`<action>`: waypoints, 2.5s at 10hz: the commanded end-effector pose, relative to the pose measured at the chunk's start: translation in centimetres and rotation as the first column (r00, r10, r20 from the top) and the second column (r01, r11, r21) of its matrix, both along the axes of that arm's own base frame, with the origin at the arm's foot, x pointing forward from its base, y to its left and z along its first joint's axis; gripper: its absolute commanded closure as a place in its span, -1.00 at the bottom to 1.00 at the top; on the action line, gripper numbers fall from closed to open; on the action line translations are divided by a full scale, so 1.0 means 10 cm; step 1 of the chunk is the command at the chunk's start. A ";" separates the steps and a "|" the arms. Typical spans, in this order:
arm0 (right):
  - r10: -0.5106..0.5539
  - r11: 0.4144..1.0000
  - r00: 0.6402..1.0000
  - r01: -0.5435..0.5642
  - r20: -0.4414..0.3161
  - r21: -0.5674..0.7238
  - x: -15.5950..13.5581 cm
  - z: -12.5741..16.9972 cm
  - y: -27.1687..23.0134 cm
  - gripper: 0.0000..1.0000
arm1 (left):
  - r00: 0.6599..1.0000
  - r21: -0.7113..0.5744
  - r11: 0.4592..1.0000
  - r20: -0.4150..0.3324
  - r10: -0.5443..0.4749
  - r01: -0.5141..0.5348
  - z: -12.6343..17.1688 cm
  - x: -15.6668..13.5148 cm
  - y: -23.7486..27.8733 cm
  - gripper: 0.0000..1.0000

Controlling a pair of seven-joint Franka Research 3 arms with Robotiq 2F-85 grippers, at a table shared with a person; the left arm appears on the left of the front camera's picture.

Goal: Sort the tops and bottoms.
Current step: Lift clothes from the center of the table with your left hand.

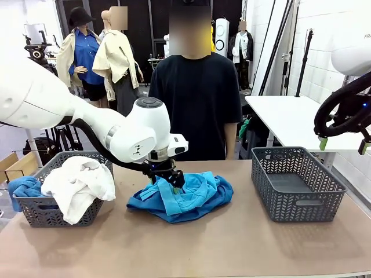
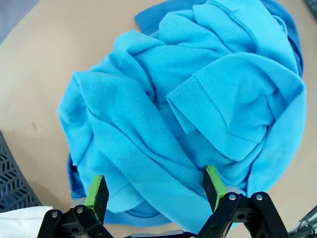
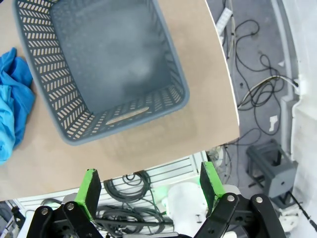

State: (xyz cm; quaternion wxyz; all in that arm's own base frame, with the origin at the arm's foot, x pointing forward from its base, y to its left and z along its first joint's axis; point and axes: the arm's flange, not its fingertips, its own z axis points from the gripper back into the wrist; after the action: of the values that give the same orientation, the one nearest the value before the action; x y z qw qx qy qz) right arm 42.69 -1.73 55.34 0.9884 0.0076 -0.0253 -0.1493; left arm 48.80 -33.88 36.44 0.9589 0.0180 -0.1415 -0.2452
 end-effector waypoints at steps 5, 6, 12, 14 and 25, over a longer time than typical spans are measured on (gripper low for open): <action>0.006 1.000 1.000 -0.006 0.001 0.003 -0.01 0.00 -0.01 -1.00 | 1.000 -0.054 0.998 -0.020 0.016 -0.017 -0.16 0.02 -0.12 -0.29; 0.006 1.000 1.000 -0.006 0.001 0.003 -0.01 0.00 -0.01 -1.00 | 1.000 -0.059 0.998 -0.029 0.012 -0.014 -0.16 0.03 -0.11 0.10; 0.006 1.000 1.000 -0.006 0.001 0.003 -0.01 0.00 -0.01 -1.00 | 1.000 -0.069 0.998 -0.023 -0.009 0.007 -0.09 -0.01 -0.14 1.00; 0.006 1.000 1.000 -0.006 0.001 0.003 -0.01 0.00 -0.01 -1.00 | 1.000 -0.072 0.997 -0.003 -0.016 0.016 0.00 -0.04 -0.13 1.00; 0.006 1.000 1.000 -0.006 0.001 0.003 -0.01 0.00 -0.01 -1.00 | 0.917 -0.083 0.984 0.381 -0.116 0.159 2.41 -0.22 0.61 1.00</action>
State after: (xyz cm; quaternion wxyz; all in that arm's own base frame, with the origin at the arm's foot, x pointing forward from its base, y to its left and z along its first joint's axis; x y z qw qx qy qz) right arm 42.69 -1.76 55.35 0.9884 0.0076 -0.0254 -0.1496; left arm 46.36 -28.19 59.08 0.9036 -0.0114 -0.3245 -0.2794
